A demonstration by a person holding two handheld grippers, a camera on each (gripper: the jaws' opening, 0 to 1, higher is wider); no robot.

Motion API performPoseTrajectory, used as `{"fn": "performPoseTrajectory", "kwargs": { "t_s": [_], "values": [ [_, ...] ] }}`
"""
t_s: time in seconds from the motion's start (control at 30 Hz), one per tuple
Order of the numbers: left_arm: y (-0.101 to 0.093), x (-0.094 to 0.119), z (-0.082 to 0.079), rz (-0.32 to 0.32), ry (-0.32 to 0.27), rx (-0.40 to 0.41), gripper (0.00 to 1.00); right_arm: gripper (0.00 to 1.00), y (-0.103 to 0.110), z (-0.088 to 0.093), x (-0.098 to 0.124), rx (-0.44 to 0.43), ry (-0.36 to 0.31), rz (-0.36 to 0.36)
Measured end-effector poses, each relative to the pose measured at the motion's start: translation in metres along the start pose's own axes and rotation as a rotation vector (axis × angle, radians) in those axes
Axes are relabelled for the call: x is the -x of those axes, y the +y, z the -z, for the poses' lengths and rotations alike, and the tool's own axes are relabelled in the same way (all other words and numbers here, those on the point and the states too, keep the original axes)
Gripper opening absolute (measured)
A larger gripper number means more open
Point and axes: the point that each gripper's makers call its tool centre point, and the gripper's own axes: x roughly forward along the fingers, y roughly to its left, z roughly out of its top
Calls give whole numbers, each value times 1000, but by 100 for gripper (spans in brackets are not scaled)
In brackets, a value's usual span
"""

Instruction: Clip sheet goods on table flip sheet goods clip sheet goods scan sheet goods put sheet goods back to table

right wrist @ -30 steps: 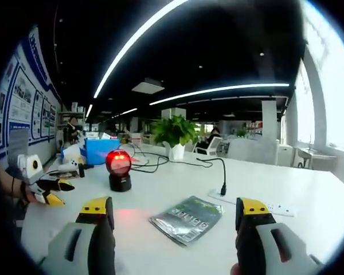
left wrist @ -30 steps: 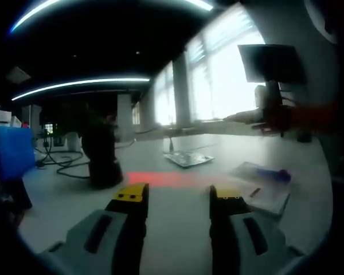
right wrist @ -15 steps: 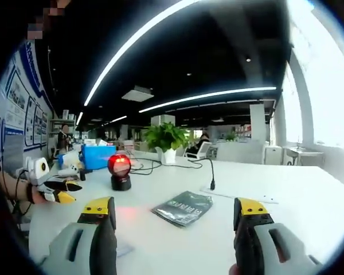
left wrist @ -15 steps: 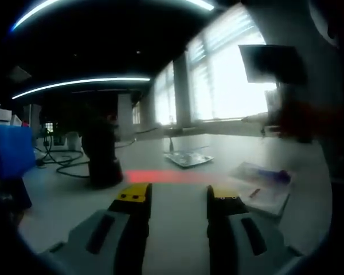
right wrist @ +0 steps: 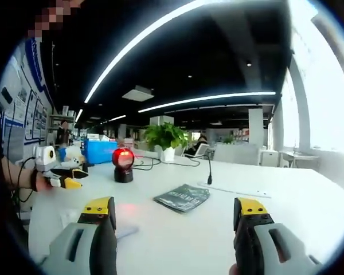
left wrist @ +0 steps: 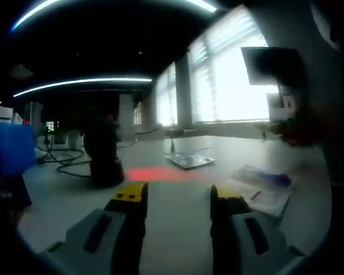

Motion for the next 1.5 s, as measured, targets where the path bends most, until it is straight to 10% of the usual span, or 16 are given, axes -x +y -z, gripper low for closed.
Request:
{"fn": "performPoseTrajectory", "kwargs": {
  "t_s": [0.43,0.83,1.5],
  "values": [
    [2,1,0,-3,-6,15,36,77,-8,29,39,-16,-49,88],
    [1,1,1,-3,-1,8,36,72,-9,10,50,-3,-158,148],
    [2,0,2,-3,3,6,35,68,-8,18,45,35,-113,158]
  ]
}}
